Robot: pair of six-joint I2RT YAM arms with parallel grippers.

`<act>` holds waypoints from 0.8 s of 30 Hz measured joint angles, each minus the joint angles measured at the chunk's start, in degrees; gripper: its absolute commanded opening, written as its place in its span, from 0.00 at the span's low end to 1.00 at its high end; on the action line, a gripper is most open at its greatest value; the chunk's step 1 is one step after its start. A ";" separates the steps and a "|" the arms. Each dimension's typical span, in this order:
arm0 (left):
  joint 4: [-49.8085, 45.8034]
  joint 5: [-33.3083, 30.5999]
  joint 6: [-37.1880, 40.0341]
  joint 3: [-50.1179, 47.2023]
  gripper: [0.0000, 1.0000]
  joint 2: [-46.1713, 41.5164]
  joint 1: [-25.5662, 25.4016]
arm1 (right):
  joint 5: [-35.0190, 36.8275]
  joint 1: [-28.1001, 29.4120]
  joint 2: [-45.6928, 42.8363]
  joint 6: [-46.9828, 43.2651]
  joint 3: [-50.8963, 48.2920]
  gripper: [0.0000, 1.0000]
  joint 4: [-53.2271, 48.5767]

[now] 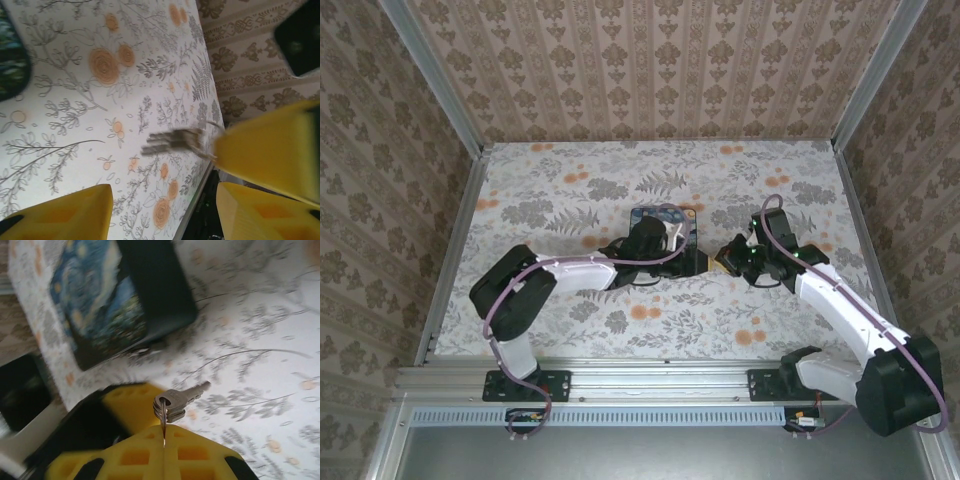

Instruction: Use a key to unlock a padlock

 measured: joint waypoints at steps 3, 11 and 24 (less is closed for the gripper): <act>3.80 0.76 -4.11 -1.84 0.68 0.04 1.25 | -0.26 1.62 -0.50 0.37 0.76 0.01 1.49; 15.47 1.11 -15.39 -6.27 0.73 -0.52 3.98 | -1.51 3.19 -0.52 2.38 1.03 0.00 4.94; 29.53 -1.38 -25.64 -11.28 0.75 -3.61 5.66 | -1.86 6.54 1.05 4.26 3.96 0.00 8.59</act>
